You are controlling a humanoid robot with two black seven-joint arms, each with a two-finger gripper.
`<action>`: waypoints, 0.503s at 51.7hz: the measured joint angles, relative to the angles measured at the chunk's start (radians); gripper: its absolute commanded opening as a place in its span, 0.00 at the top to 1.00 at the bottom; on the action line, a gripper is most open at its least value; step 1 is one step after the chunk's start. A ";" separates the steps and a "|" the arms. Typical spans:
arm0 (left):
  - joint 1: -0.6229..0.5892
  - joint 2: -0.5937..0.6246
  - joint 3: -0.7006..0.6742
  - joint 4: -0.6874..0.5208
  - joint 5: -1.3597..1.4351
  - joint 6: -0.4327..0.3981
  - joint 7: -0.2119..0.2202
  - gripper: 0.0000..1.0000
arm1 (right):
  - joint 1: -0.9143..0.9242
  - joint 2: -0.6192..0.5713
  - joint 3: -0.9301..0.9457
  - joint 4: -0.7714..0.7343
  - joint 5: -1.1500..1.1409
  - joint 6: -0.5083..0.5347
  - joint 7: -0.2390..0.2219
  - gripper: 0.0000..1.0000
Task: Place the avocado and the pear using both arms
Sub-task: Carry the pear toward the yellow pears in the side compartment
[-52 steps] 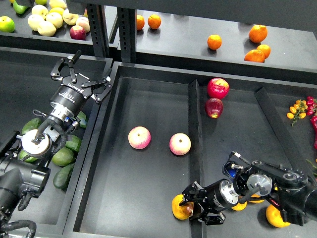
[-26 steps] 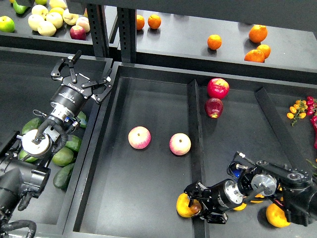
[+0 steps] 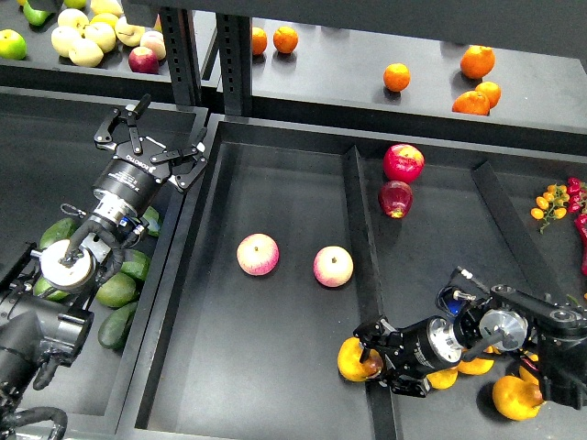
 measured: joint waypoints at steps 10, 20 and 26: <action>0.000 0.000 0.000 0.002 0.000 0.000 0.000 0.00 | 0.043 -0.011 0.001 0.006 0.043 0.000 0.000 0.83; 0.000 0.000 0.001 0.006 0.000 0.000 0.001 0.00 | 0.100 -0.092 -0.041 0.047 0.130 0.000 0.000 0.82; 0.000 0.000 0.003 0.007 0.000 0.000 0.002 0.00 | 0.103 -0.141 -0.101 0.084 0.178 0.000 0.000 0.82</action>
